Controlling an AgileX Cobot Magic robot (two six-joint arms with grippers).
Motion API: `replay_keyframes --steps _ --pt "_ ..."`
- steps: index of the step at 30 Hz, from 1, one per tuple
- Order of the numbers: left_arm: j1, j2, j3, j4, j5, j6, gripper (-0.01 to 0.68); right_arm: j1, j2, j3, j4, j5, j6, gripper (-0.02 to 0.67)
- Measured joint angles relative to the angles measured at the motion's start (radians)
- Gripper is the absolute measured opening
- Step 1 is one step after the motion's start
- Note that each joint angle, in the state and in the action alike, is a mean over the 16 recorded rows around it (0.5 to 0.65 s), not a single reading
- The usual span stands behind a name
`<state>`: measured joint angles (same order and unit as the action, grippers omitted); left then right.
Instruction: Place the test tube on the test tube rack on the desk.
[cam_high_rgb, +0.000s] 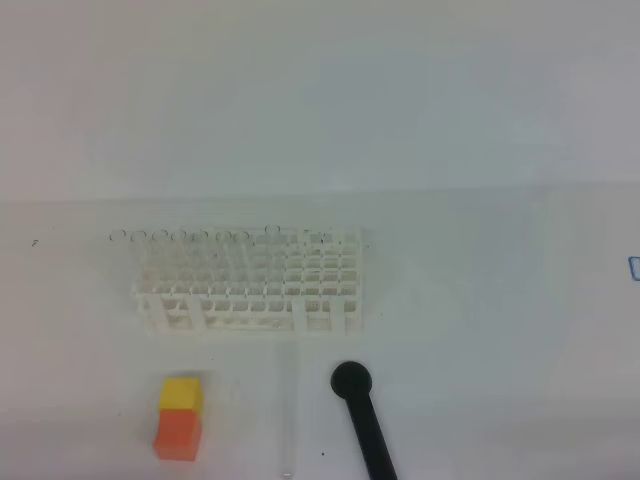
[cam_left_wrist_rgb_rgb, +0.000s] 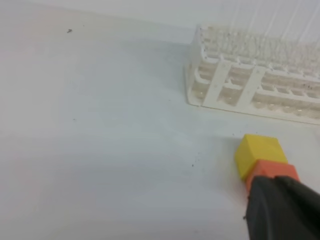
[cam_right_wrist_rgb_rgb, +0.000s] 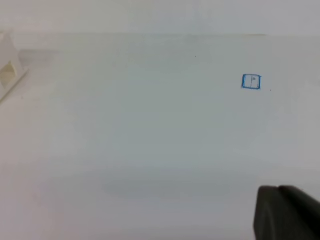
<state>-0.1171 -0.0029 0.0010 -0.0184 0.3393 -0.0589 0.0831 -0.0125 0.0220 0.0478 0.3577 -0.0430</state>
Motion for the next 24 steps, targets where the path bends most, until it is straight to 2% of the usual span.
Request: replay_keyframes --steps 11,24 --pt "0.0 0.0 0.0 -0.001 -0.112 0.0 -0.001 0.0 0.0 0.003 -0.015 -0.058 -0.002 -0.001" --pt "0.0 0.0 0.0 0.061 -0.325 0.064 -0.001 0.0 0.0 0.008 -0.032 -0.435 -0.004 -0.001"
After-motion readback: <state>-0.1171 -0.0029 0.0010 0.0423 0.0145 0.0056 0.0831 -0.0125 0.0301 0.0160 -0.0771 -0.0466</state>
